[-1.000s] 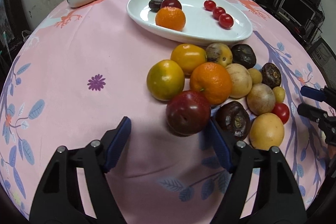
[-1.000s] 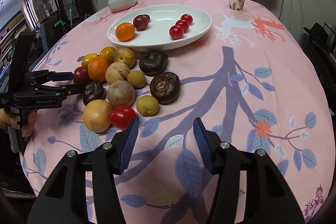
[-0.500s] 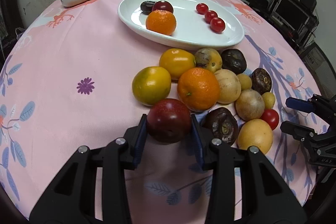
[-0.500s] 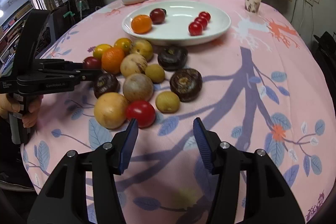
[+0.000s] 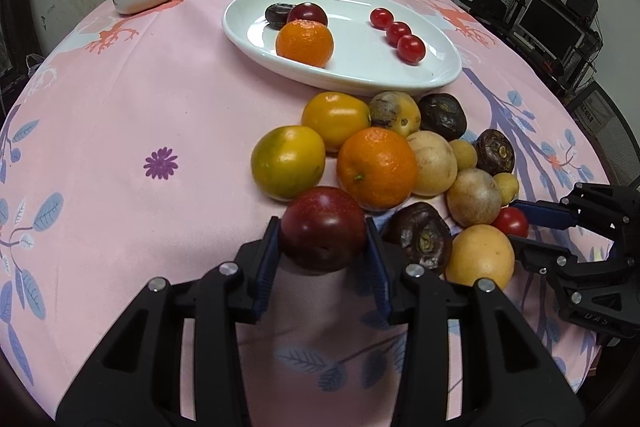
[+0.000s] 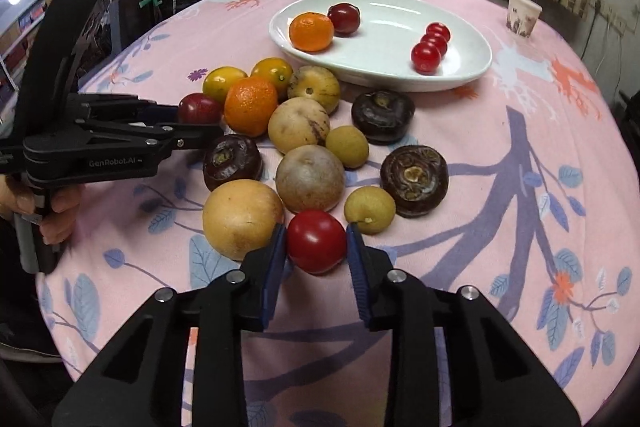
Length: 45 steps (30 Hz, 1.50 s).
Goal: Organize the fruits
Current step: 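Grasp a dark red plum with the left tool while the right tool grasps a red tomato, then carry the plum and tomato to the white plate and open both tools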
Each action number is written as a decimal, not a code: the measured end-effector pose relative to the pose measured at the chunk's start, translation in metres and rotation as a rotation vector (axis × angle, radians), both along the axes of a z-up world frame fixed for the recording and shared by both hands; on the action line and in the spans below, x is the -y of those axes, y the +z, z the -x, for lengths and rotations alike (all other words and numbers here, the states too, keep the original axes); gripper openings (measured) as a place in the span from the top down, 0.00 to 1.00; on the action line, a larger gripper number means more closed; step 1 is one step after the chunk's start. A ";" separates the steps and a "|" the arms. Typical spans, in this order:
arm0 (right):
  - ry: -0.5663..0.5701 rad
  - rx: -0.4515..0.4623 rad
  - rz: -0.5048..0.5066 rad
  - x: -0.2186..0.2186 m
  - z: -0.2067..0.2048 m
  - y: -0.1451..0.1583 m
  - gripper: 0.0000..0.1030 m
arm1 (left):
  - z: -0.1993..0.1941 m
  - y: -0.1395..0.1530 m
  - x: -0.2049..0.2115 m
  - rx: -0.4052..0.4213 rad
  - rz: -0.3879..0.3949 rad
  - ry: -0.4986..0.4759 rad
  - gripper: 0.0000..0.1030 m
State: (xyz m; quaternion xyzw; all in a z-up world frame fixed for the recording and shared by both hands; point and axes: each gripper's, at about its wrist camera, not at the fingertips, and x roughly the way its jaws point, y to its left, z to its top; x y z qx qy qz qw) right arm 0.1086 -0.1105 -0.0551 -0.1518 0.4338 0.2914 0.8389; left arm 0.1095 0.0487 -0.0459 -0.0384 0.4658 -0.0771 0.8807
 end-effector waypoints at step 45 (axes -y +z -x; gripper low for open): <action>-0.040 0.211 -0.135 -0.002 -0.103 0.095 0.71 | -0.097 0.090 -0.011 0.141 -0.074 0.013 0.61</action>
